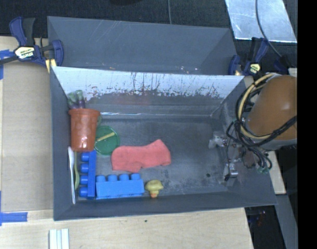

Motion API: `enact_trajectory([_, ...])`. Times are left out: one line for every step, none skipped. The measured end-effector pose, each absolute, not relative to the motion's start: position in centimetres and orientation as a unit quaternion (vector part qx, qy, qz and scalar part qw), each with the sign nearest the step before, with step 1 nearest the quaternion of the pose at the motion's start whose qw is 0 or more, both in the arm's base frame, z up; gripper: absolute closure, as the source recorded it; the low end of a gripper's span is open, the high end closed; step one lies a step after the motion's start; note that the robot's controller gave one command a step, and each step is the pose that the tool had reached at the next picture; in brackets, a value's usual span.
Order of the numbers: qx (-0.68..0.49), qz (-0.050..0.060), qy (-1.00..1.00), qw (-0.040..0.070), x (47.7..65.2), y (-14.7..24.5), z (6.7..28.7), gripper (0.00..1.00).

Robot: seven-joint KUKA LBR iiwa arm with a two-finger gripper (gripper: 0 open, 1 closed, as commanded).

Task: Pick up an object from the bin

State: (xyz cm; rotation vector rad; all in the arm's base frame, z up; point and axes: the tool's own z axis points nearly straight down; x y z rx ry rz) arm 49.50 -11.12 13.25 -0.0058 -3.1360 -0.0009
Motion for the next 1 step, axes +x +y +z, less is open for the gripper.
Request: enact_trajectory([0.000, 0.000, -1.000, -0.001, 49.72, -11.08, 13.70, 0.00])
